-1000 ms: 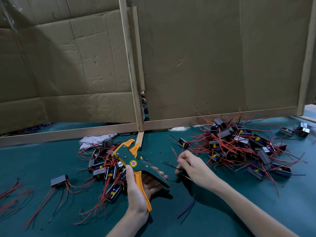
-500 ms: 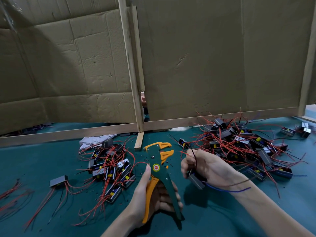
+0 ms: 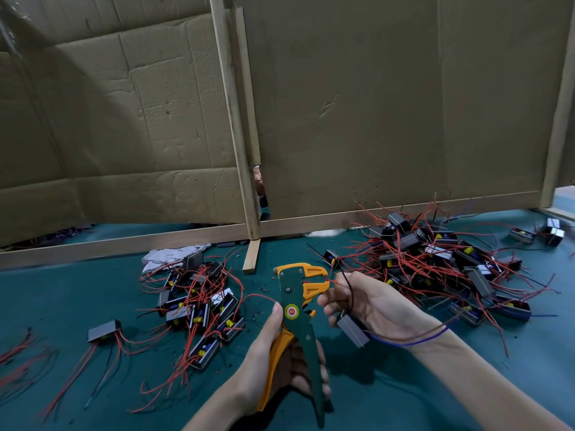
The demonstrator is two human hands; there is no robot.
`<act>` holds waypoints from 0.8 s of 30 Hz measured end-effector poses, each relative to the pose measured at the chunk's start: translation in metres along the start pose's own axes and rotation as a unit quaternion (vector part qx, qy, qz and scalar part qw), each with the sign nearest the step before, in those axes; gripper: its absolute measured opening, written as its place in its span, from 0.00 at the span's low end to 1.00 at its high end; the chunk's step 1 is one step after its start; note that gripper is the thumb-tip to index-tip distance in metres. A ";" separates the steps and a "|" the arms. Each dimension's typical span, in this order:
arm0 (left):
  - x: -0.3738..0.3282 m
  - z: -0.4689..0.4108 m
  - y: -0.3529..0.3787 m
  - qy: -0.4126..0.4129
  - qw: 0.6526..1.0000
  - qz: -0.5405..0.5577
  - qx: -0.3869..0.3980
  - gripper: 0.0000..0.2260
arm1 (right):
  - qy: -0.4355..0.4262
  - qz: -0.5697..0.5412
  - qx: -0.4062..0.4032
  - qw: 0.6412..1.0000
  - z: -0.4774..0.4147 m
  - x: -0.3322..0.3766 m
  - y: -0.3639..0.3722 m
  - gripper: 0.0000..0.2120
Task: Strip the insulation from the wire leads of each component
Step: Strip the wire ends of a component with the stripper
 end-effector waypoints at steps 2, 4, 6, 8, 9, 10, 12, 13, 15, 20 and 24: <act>0.007 0.000 -0.009 -0.009 1.000 0.008 -0.021 0.37 | 0.000 -0.001 -0.003 1.000 0.000 0.001 0.000 0.10; 0.022 -0.001 -0.026 -0.035 0.997 0.029 -0.063 0.40 | -0.001 0.003 -0.005 1.000 0.001 0.003 0.001 0.10; 0.041 0.002 -0.038 -0.111 0.993 -0.008 -0.038 0.51 | 0.004 0.016 -0.005 1.000 0.002 0.004 0.005 0.09; 0.052 0.008 -0.043 -0.137 0.988 -0.063 -0.018 0.40 | 0.012 0.017 -0.010 1.000 0.001 0.002 0.008 0.08; 0.058 0.010 -0.051 -0.134 0.988 -0.074 -0.018 0.39 | 0.014 0.009 -0.011 1.000 0.001 0.001 0.009 0.08; 0.059 0.011 -0.053 -0.133 0.988 -0.072 -0.012 0.39 | 0.012 -0.001 -0.011 1.000 0.000 0.001 0.010 0.08; 0.055 0.007 -0.050 -0.138 0.989 -0.047 0.014 0.38 | 0.004 -0.021 -0.014 1.000 0.000 0.001 0.009 0.10; 0.052 0.005 -0.049 -0.137 0.989 -0.037 0.032 0.38 | -0.001 -0.030 -0.016 0.999 0.000 0.002 0.008 0.10; 0.049 0.003 -0.051 -0.131 0.990 -0.020 0.055 0.39 | -0.007 -0.038 -0.022 0.999 0.000 0.003 0.005 0.11; 0.050 0.001 -0.052 -0.130 0.989 -0.017 0.069 0.39 | -0.023 -0.014 -0.059 0.998 -0.001 0.006 0.003 0.13; 0.048 0.003 -0.049 -0.132 0.987 -0.025 0.084 0.40 | -0.036 0.015 -0.048 0.998 0.003 0.011 0.006 0.13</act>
Point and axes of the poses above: each hand's wrist, its own z-axis away from the middle knuckle, its own y-axis out of the palm, x = y × z, the point moved 4 cm from there along -z, towards the middle knuckle, and after that the axes turned 1 degree about x, right-handed, at the moved point
